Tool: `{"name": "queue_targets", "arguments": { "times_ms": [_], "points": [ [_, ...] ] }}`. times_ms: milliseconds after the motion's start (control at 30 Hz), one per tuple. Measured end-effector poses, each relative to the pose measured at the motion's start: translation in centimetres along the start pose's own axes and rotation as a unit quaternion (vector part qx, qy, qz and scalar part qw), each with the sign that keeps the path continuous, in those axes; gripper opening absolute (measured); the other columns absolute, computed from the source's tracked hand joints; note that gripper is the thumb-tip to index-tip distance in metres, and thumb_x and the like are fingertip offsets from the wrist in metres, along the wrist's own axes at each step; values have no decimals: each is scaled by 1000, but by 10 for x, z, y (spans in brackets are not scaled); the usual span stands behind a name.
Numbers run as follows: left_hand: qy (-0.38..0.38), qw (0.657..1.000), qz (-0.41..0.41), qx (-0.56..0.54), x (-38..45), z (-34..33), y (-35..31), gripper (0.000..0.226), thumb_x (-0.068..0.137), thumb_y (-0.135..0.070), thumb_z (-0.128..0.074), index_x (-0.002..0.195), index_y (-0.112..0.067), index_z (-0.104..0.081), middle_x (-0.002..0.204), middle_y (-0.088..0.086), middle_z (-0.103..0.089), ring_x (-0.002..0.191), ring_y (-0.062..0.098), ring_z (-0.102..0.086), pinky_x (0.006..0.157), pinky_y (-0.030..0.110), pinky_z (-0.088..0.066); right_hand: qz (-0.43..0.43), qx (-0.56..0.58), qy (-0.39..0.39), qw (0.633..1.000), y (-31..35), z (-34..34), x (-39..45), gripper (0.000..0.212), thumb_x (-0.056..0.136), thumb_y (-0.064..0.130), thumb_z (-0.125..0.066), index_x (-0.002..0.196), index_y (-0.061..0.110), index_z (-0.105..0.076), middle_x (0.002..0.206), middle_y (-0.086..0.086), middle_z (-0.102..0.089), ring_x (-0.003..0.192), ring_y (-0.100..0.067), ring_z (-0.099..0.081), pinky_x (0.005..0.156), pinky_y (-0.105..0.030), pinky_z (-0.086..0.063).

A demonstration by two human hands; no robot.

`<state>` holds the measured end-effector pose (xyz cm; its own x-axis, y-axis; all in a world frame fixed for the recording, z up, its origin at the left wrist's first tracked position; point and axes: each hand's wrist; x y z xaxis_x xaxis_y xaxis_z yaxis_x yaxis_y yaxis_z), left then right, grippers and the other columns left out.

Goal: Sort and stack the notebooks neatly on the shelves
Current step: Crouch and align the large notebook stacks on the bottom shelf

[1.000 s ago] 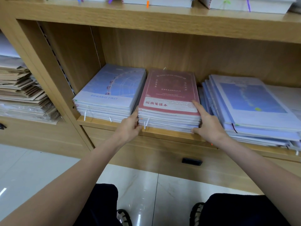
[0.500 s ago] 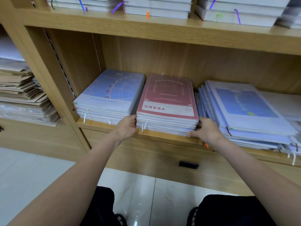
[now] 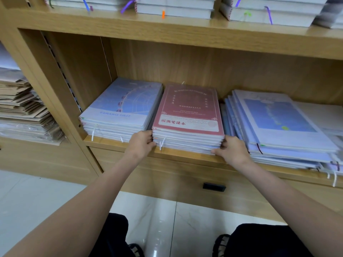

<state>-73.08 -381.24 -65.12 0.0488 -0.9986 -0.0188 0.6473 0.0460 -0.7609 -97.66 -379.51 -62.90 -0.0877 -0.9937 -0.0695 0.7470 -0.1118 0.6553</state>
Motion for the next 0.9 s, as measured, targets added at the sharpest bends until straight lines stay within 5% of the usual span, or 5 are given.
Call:
{"name": "queue_targets", "arguments": {
  "times_ms": [267,400,600,700,900],
  "points": [
    [10,1000,-15,-12,1,1,3,29,85,6,-60,114,4,-61,112,16,-66,108,23,-61,93,16,-39,5,3,6,1000,-4,0,3,35,81,10,-71,115,3,-63,117,-9,-65,111,-23,-59,89,-23,-40],
    [14,1000,-11,-26,-3,-1,4,38,86,6,-58,124,1,-55,120,15,-62,115,25,-57,99,22,-38,-21,48,12,999,-2,-1,1,31,80,5,-71,110,3,-63,111,-12,-67,92,-22,-64,92,-36,-51],
    [51,985,67,-153,-12,1,4,60,88,20,-40,143,-1,-28,143,20,-38,132,30,-40,111,31,-29,-32,31,9,999,3,2,-6,43,79,9,-73,118,3,-54,119,-7,-61,113,-24,-56,92,-27,-40],
    [71,982,71,-158,-15,3,6,60,86,24,-40,142,2,-29,144,21,-37,133,31,-38,110,30,-30,-55,60,23,996,4,-3,-7,44,76,9,-76,113,12,-53,115,-5,-61,108,-24,-57,97,-38,-46],
    [68,977,89,-180,-16,0,4,58,86,24,-38,140,6,-28,145,21,-35,134,31,-36,109,29,-28,-69,126,5,990,7,-7,-4,31,81,4,-70,102,15,-51,103,-2,-59,99,-22,-55,89,-31,-44]
  ]
}}
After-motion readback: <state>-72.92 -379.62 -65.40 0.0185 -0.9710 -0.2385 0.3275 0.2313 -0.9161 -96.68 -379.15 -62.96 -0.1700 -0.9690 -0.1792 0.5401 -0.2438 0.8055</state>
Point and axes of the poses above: each hand's wrist, its own x-axis towards the middle knuckle, its own z-axis out of the back of the hand, y = z × x
